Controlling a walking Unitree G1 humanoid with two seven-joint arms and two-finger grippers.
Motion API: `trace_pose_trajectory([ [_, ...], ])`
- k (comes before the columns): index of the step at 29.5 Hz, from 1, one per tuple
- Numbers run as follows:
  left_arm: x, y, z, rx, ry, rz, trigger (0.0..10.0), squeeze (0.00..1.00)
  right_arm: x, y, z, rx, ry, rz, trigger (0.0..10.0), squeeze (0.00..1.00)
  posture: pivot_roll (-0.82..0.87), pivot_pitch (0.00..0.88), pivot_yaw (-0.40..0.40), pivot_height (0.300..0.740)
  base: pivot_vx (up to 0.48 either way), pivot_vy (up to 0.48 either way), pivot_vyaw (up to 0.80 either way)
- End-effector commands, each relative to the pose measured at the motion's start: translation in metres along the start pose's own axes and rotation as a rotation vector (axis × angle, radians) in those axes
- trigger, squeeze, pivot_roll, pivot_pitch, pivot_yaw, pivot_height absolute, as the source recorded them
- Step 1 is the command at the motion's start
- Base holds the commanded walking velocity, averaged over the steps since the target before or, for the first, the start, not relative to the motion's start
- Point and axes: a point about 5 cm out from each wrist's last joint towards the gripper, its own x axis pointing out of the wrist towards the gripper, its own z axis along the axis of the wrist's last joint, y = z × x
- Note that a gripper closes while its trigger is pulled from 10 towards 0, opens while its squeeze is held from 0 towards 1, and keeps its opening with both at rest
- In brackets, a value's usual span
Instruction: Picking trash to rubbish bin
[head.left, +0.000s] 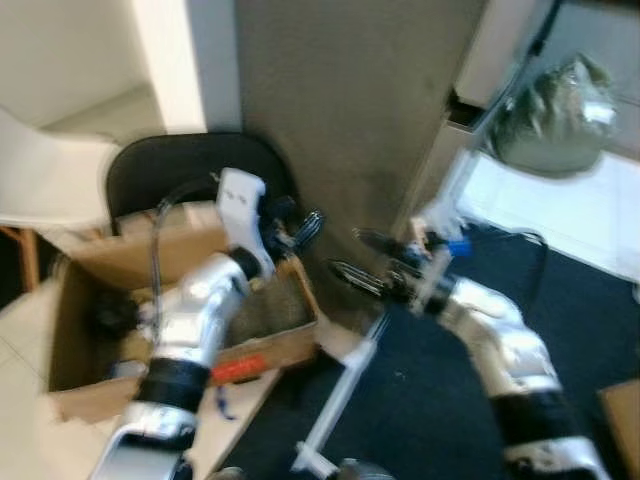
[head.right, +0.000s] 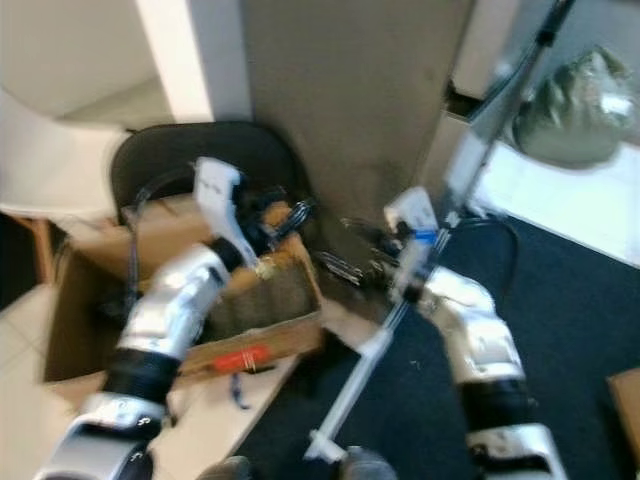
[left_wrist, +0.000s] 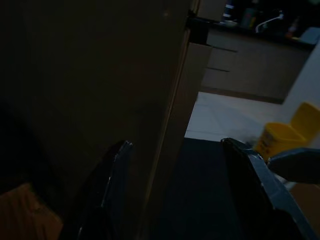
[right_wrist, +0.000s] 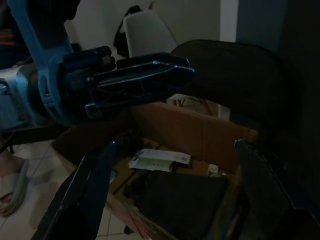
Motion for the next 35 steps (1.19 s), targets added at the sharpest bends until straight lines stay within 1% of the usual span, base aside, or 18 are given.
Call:
trace_pose_trajectory([
  [1, -0.0004, -0.0001, -0.0060, -0.016, 0.028, 0.001, 10.0, 0.00, -0.0015, -0.0009, -0.0020, 0.002, 0.007, -0.005, 10.0, 0.00, -0.08, 0.000, -0.030, 0.740, 0.000, 0.000, 0.00],
  [9, -0.0004, -0.0003, -0.0070, -0.017, 0.031, -0.005, 10.0, 0.00, -0.0016, -0.0011, -0.0034, 0.008, 0.014, -0.007, 10.0, 0.00, -0.08, 0.000, -0.030, 0.740, 0.000, 0.000, -0.06],
  [13, -0.0002, -0.0001, -0.0077, -0.015, 0.035, -0.008, 10.0, 0.00, -0.0011, -0.0009, -0.0046, 0.014, 0.029, -0.005, 10.0, 0.00, -0.08, 0.000, -0.030, 0.740, 0.000, 0.000, -0.80],
  [35, 0.0000, 0.0001, -0.0086, -0.025, 0.038, -0.017, 10.0, 0.00, -0.0005, -0.0011, -0.0051, 0.017, 0.033, -0.006, 10.0, 0.00, -0.08, 0.000, -0.031, 0.740, 0.000, 0.000, -0.80],
])
